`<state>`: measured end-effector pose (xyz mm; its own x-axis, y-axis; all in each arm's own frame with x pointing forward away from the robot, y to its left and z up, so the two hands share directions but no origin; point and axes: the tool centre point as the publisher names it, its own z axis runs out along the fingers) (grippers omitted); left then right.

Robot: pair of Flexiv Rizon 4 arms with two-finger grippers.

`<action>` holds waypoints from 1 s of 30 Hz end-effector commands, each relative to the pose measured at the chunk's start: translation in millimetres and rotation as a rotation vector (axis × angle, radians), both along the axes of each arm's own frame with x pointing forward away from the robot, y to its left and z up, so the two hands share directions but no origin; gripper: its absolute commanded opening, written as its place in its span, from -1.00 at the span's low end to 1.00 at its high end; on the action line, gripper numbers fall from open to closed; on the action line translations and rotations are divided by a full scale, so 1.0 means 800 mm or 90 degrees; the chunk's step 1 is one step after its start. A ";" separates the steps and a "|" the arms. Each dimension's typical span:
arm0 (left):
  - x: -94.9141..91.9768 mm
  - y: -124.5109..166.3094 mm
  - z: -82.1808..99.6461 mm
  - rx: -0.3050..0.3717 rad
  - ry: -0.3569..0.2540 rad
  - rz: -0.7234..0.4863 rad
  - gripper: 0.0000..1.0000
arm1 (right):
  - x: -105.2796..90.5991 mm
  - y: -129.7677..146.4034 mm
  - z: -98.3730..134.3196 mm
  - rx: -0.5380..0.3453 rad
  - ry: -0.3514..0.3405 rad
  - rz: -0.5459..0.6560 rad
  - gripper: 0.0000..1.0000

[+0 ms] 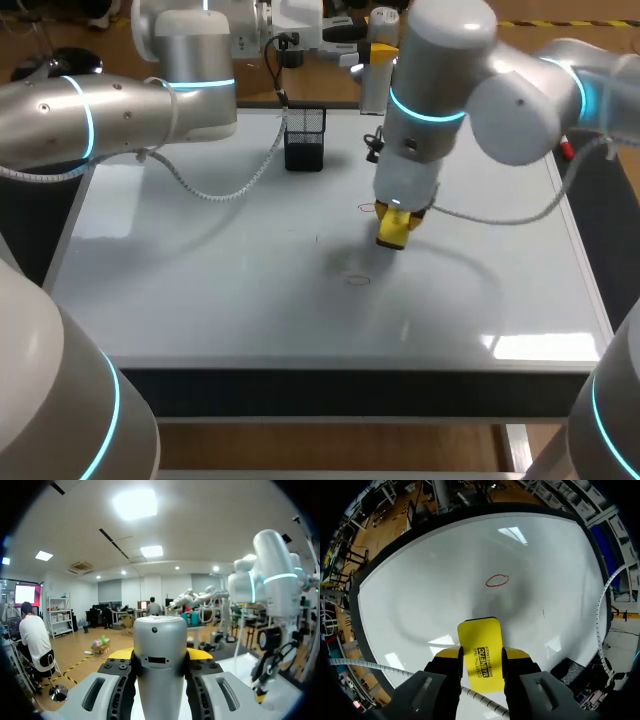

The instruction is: Pick up the inspection probe, press it on each red-marked spot on the whiteboard one by one, put down the probe, pick up the eraser, and wipe off all the red marks.

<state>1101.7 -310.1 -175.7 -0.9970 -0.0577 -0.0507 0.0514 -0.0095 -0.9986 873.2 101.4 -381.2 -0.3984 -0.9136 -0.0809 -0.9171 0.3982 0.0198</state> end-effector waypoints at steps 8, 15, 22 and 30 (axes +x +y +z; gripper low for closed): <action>0.001 0.000 0.002 0.002 0.001 -0.001 -1.00 | 0.040 0.047 -0.018 -0.098 0.064 0.061 -1.00; 0.001 0.000 0.002 0.002 0.001 -0.001 -1.00 | 0.048 0.062 -0.019 -0.101 0.067 0.086 -1.00; 0.001 0.000 0.002 0.002 0.001 -0.001 -1.00 | 0.054 0.070 -0.023 -0.106 0.071 0.102 -1.00; 0.001 0.000 0.002 0.002 0.001 -0.001 -1.00 | 0.060 0.076 -0.024 -0.107 0.068 0.113 -1.00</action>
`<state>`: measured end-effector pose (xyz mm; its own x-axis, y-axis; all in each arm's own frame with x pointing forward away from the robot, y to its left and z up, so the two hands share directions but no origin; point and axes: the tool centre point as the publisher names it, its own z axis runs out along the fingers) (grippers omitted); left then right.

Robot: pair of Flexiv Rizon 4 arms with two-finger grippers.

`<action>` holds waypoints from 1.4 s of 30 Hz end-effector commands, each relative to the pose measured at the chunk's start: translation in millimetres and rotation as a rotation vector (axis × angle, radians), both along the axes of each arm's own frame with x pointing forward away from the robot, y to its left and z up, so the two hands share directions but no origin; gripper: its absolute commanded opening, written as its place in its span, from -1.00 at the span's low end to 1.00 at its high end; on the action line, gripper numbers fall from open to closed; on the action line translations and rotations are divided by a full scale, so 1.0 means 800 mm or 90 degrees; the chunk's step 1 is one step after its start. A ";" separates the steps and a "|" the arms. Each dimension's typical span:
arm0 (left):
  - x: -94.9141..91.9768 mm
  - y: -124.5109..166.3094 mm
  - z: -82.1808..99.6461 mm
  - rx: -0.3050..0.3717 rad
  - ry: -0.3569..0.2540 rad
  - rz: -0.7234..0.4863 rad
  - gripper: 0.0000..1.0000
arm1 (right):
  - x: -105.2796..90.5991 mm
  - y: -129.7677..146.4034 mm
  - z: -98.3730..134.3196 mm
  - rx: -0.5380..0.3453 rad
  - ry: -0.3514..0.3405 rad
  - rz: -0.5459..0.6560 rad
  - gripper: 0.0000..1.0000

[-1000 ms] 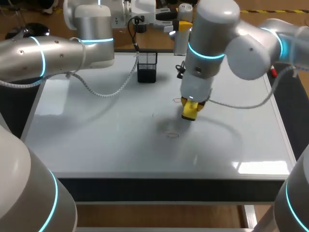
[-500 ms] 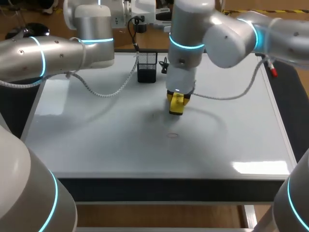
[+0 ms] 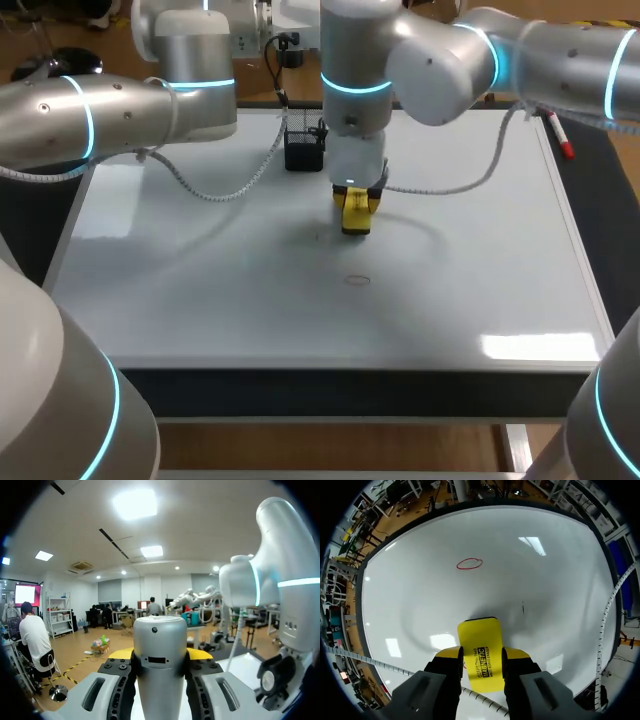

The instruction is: Pick up the inspection probe, press it on each red-marked spot on the whiteboard one by one, put down the probe, pick up the eraser, and wipe off all the red marks.

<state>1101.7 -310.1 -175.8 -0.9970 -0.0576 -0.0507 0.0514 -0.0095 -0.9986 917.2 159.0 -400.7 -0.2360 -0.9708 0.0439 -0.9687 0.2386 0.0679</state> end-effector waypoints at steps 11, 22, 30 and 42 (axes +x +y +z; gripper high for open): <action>0.001 0.000 0.002 0.002 0.001 -0.001 -1.00 | 0.011 -0.001 -0.013 -0.044 0.020 0.001 -1.00; 0.001 0.000 0.002 0.002 0.001 -0.001 -1.00 | 0.013 -0.025 -0.022 -0.038 0.027 -0.033 -1.00; 0.001 0.000 0.002 0.002 0.001 -0.001 -1.00 | 0.011 -0.059 -0.019 -0.033 0.025 -0.078 -1.00; 0.001 0.000 0.002 0.002 0.001 -0.001 -1.00 | 0.006 -0.098 -0.013 -0.038 0.021 -0.118 -1.00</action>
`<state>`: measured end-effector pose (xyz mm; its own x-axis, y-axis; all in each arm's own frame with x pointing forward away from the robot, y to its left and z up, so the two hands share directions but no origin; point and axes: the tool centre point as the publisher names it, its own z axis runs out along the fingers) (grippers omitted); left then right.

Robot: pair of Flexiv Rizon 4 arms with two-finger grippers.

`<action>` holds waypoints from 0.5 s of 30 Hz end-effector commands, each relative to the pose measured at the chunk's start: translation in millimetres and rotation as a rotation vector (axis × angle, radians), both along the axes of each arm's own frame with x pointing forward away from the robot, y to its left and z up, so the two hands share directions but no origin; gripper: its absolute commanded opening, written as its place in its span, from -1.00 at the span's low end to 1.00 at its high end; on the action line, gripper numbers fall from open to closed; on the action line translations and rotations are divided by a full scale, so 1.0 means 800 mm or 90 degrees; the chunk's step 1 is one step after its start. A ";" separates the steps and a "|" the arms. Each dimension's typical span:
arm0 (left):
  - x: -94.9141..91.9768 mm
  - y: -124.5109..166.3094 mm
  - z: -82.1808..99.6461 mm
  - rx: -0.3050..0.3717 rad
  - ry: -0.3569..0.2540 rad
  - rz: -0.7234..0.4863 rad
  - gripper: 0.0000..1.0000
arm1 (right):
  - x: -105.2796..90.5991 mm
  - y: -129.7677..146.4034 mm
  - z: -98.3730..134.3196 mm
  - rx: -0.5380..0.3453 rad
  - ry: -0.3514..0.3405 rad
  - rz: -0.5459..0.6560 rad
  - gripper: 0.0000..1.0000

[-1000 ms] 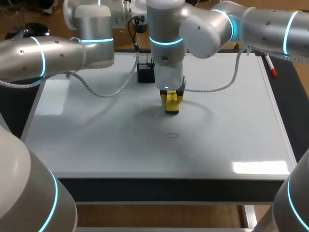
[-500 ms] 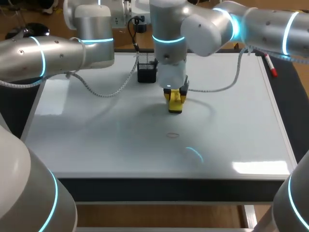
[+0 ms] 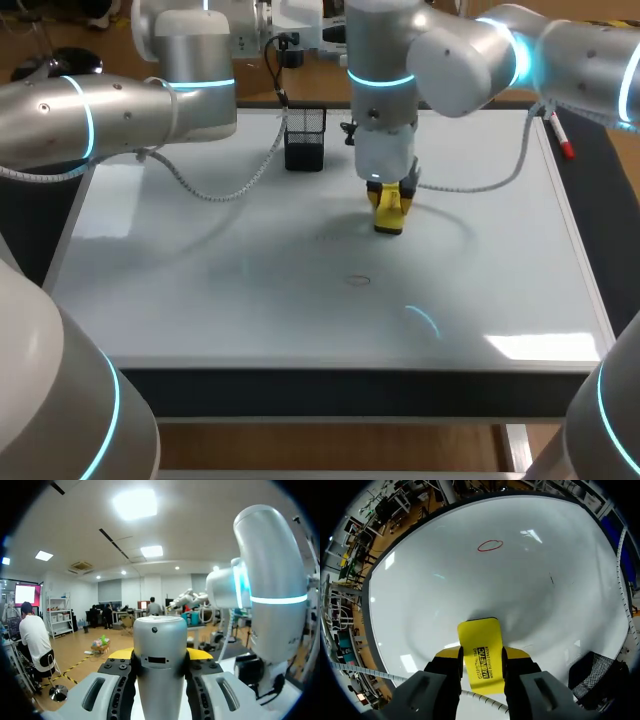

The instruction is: Pick up the inspection probe, press it on each red-marked spot on the whiteboard one by one, put down the probe, pick up the eraser, and wipe off all the red marks.

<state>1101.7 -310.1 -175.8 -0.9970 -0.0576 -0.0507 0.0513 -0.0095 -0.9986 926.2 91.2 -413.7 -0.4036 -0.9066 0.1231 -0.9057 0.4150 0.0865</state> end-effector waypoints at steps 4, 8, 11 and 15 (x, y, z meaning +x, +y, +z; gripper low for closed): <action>0.001 0.000 0.002 0.002 0.001 -0.001 -1.00 | -0.007 -0.023 0.009 0.006 -0.014 -0.014 -1.00; 0.001 0.000 0.002 0.002 0.001 -0.001 -1.00 | -0.014 -0.037 0.023 0.007 -0.031 -0.027 -1.00; 0.001 0.000 0.002 0.002 0.001 -0.001 -1.00 | -0.019 -0.049 0.029 0.003 -0.037 -0.036 -1.00; 0.001 0.000 0.002 0.002 0.001 -0.001 -1.00 | -0.029 -0.073 0.041 0.005 -0.048 -0.060 -1.00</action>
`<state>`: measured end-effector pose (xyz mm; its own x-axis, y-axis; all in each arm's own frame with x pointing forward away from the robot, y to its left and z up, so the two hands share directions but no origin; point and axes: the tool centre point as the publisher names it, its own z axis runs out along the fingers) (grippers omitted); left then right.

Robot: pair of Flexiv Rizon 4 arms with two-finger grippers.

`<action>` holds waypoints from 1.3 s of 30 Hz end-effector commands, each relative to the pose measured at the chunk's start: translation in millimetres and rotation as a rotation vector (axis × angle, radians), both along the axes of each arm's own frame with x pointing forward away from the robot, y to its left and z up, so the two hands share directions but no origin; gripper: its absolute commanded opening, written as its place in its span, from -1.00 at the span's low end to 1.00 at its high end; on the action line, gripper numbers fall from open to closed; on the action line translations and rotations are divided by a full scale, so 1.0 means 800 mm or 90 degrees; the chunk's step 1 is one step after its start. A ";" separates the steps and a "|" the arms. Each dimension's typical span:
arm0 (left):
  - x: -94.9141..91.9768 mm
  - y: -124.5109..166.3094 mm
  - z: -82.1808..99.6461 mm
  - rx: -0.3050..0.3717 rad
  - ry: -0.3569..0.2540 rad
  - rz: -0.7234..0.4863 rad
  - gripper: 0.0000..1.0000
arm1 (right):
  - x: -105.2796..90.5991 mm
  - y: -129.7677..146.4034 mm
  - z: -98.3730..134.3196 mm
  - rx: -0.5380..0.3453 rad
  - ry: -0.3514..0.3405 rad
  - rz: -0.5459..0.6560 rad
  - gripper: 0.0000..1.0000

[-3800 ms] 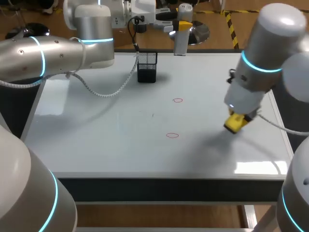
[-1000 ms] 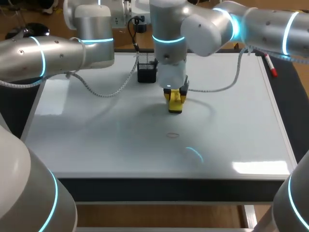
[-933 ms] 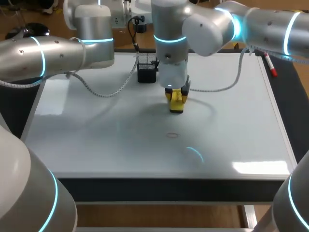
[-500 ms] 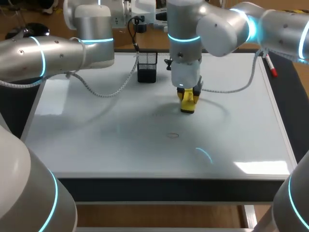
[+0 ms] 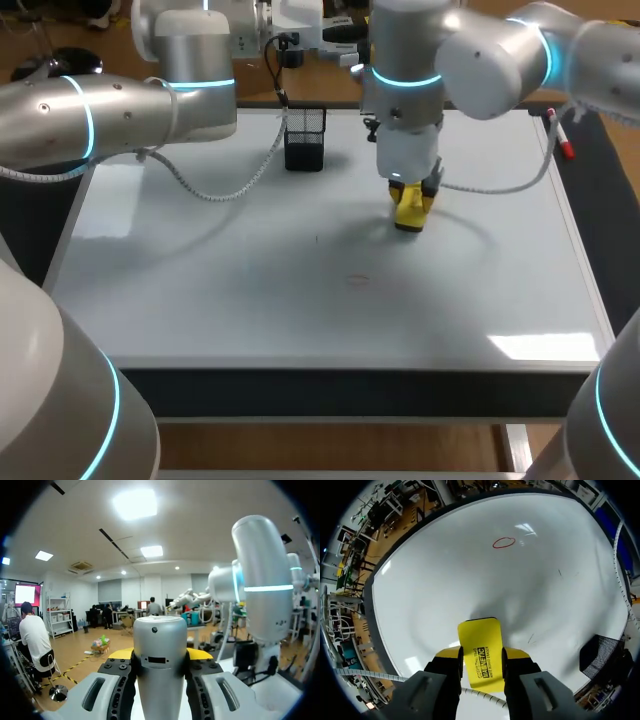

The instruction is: Pick up the inspection probe, press it on each red-marked spot on the whiteboard one by one, put down the probe, pick up the eraser, and wipe off all the red marks.

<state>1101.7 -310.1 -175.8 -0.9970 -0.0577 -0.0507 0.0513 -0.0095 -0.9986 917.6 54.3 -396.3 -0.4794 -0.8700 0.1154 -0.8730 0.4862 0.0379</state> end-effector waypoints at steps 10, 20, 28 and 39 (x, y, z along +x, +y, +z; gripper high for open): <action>0.001 0.000 0.002 0.002 0.001 -0.001 -1.00 | -0.058 -0.119 0.053 0.022 -0.052 -0.122 -1.00; 0.001 0.000 0.002 0.002 0.001 -0.001 -1.00 | -0.104 -0.193 0.058 0.021 -0.058 -0.228 -1.00; 0.001 0.000 0.002 0.002 0.001 -0.001 -1.00 | -0.128 -0.226 0.055 0.036 -0.062 -0.289 -1.00; 0.001 0.000 0.002 0.002 0.001 -0.001 -1.00 | -0.139 -0.237 0.059 0.046 -0.073 -0.314 -1.00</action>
